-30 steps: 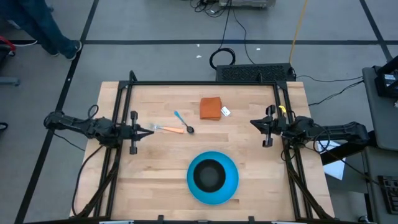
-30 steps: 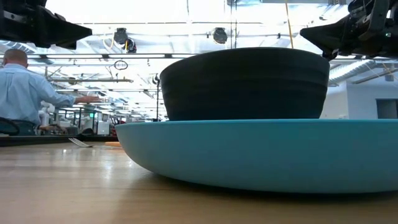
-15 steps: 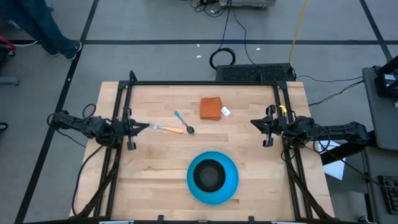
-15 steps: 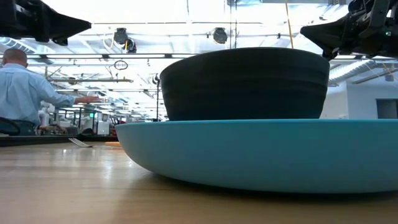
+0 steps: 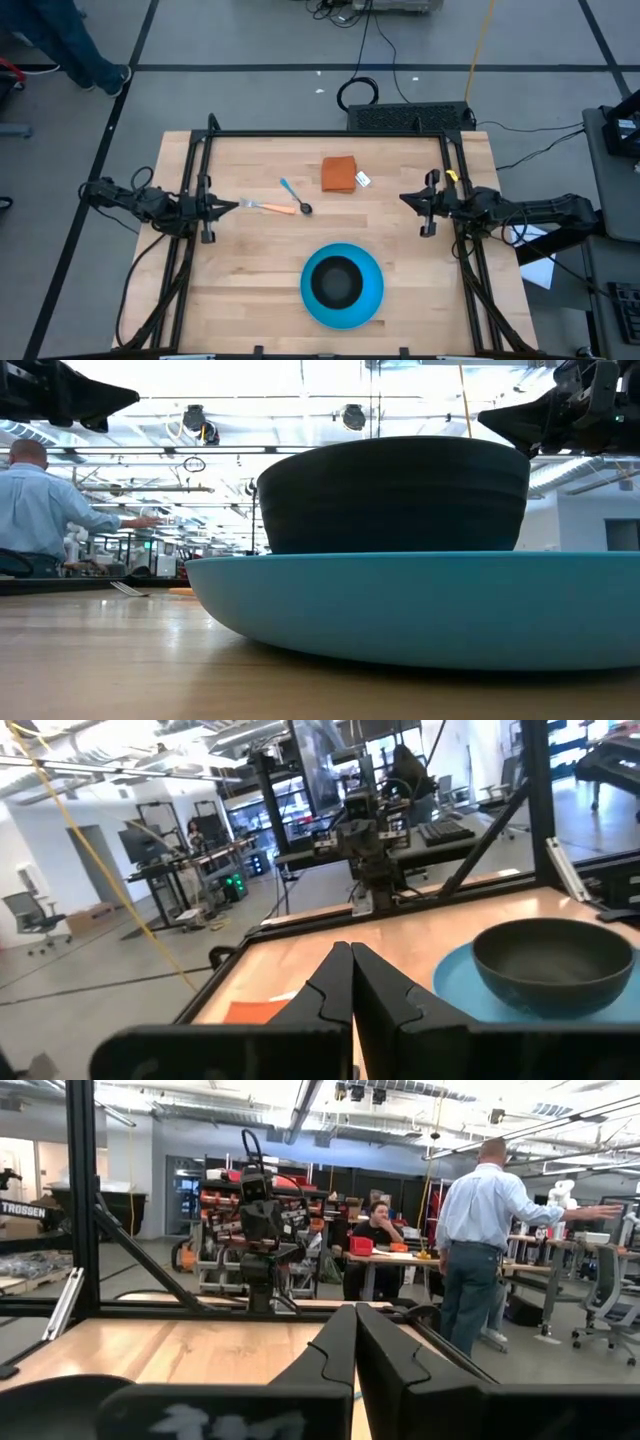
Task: Set table place
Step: Put the orange fork on the left side of the blue plate
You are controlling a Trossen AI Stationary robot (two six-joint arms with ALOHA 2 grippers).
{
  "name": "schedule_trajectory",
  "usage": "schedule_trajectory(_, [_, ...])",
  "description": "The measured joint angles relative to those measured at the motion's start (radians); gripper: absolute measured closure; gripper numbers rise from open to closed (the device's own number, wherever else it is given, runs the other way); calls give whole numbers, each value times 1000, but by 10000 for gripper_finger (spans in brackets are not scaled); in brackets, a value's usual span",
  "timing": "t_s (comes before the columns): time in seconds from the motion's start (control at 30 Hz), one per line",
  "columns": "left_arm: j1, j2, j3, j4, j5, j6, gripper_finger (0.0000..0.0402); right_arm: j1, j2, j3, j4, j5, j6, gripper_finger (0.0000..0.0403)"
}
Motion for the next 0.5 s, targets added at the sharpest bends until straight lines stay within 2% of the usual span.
schedule_trajectory(0.13, [0, 0, 0, -3, 16, 2, 391, -8, 75, 11, 80, 25, 25, 403])
schedule_trajectory(0.3, [0, 0, 0, -3, 42, -8, 386, -42, 206, 59, 89, 29, 77, 403])
schedule_trajectory(0.5, [0, 0, 0, -2, 42, -13, 385, -108, 408, 127, 124, 27, 129, 403])
